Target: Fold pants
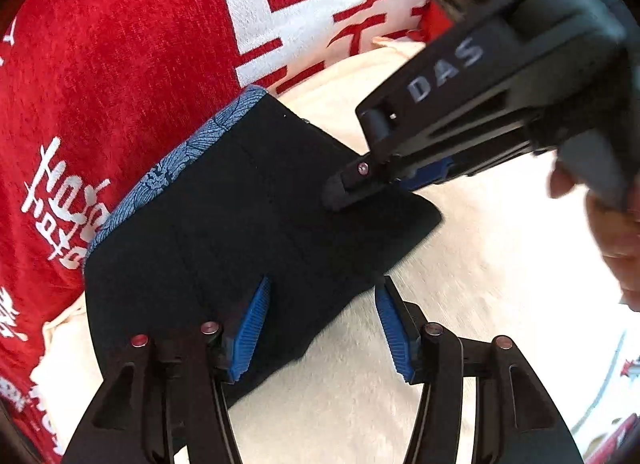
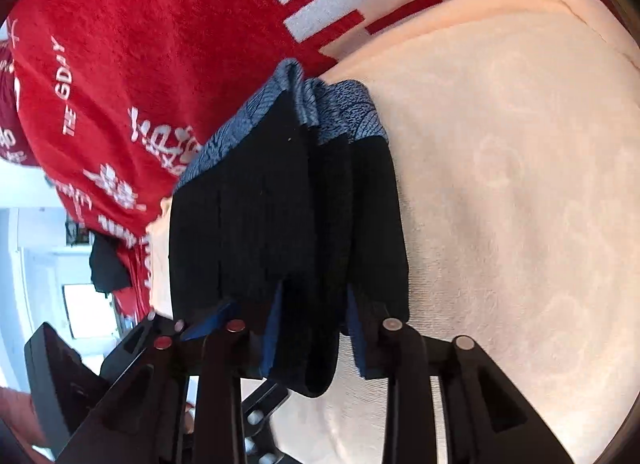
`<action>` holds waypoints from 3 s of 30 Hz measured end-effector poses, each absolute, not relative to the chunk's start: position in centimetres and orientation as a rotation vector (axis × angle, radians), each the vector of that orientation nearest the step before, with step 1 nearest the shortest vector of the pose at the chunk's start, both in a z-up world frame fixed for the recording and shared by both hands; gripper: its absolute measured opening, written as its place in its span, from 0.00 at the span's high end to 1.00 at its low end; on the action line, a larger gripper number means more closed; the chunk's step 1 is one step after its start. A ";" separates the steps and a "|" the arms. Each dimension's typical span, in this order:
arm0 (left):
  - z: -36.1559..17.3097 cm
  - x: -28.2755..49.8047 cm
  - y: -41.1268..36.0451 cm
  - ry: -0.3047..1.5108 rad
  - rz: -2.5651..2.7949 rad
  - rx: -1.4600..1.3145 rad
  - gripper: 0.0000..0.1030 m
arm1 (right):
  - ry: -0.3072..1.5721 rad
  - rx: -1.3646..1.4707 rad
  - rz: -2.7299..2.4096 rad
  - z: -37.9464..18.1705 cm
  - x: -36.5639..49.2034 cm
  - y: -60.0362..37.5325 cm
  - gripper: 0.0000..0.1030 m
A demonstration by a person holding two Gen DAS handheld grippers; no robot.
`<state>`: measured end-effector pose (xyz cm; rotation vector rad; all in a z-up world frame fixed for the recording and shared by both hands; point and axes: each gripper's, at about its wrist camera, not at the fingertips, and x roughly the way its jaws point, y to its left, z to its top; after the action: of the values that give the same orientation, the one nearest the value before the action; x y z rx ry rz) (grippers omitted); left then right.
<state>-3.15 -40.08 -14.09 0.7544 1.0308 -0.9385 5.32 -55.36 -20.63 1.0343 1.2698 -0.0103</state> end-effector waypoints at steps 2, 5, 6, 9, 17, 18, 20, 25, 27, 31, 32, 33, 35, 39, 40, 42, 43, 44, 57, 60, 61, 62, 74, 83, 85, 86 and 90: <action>-12.7 -3.0 -38.8 1.024 -0.956 0.732 0.10 | 1.285 1.002 -0.073 -20.3 5.4 -54.6 0.67; -11.1 -2.7 -37.1 1.055 -0.986 0.721 0.07 | 1.303 0.975 -0.130 -19.6 5.3 -54.2 0.60; -10.9 -2.3 -36.7 1.084 -0.983 0.726 0.07 | 1.325 0.953 -0.163 -19.4 5.3 -53.8 0.51; -10.6 -1.3 -35.1 1.195 -0.951 0.709 0.07 | 1.425 0.868 -0.266 -19.2 4.3 -53.8 0.25; -7.2 1.8 -30.4 1.194 -0.861 0.624 0.07 | 1.499 0.701 -0.384 -15.0 1.7 -48.0 0.16; -6.5 2.1 -29.9 1.184 -0.850 0.627 0.07 | 1.498 0.690 -0.386 -14.5 1.4 -47.4 0.13; -5.3 2.5 -29.5 1.176 -0.838 0.628 0.07 | 1.501 0.656 -0.399 -13.3 0.9 -45.3 0.10; -2.6 2.8 -27.3 1.170 -0.799 0.641 0.07 | 1.502 0.674 -0.415 -10.3 0.3 -42.5 0.10; -1.8 2.7 -26.6 1.167 -0.763 0.671 0.07 | 1.502 0.705 -0.417 -9.3 0.3 -41.7 0.10; -1.2 2.2 -25.7 1.224 -0.714 0.697 0.07 | 1.486 0.734 -0.422 -7.4 -0.1 -40.9 0.10; -1.1 2.1 -25.6 1.233 -0.701 0.696 0.07 | 1.481 0.735 -0.419 -6.9 -0.4 -40.9 0.10; -0.9 2.0 -25.5 1.240 -0.682 0.696 0.07 | 1.479 0.731 -0.420 -6.5 -0.4 -40.9 0.10; -0.6 1.8 -25.3 1.255 -0.648 0.671 0.07 | 1.479 0.716 -0.413 -5.9 -0.4 -41.0 0.10; -1.1 2.0 -24.9 1.313 -0.593 0.601 0.07 | 1.501 0.680 -0.402 -5.7 -0.5 -41.5 0.10; -1.3 2.0 -25.0 1.327 -0.577 0.595 0.07 | 1.503 0.677 -0.399 -5.7 -0.5 -41.6 0.10; -1.6 2.0 -25.2 1.346 -0.541 0.592 0.07 | 1.506 0.668 -0.382 -5.7 -0.6 -42.2 0.10; -1.7 1.9 -25.4 1.351 -0.527 0.592 0.07 | 1.507 0.656 -0.369 -5.7 -0.6 -42.5 0.10; -1.7 1.8 -25.6 1.357 -0.507 0.591 0.07 | 1.508 0.646 -0.362 -5.7 -0.6 -42.7 0.10; -1.6 -0.1 -26.6 1.399 -0.277 0.508 0.07 | 1.583 0.543 -0.207 -7.1 -1.6 -46.3 0.10; -1.6 -0.3 -26.1 1.397 -0.266 0.509 0.07 | 1.582 0.546 -0.212 -7.0 -1.2 -46.8 0.10; -1.7 -0.4 -26.0 1.389 -0.265 0.523 0.07 | 1.576 0.551 -0.219 -7.0 -1.1 -46.9 0.10; -2.0 -0.5 -25.9 1.382 -0.265 0.539 0.07 | 1.571 0.554 -0.223 -7.0 -1.0 -46.8 0.10; -8.6 0.6 -23.7 1.442 -0.350 0.544 0.07 | 1.595 0.550 -0.274 -11.0 -0.5 -42.6 0.10; -14.2 1.6 -22.3 1.476 -0.395 0.553 0.07 | 1.589 0.553 -0.290 -15.1 0.3 -40.5 0.10; -15.1 1.8 -22.0 1.491 -0.395 0.545 0.07 | 1.600 0.551 -0.299 -15.9 0.2 -40.3 0.10; -15.4 1.9 -21.9 1.492 -0.394 0.545 0.07 | 1.602 0.551 -0.302 -16.1 0.2 -40.2 0.10; -15.7 2.3 -21.6 1.487 -0.394 0.536 0.07 | 1.596 0.544 -0.309 -16.3 0.4 -40.0 0.10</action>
<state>2.26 -21.61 -15.69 0.5361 1.4871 -0.3942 0.36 -40.03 -16.29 0.5443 1.5957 -0.3090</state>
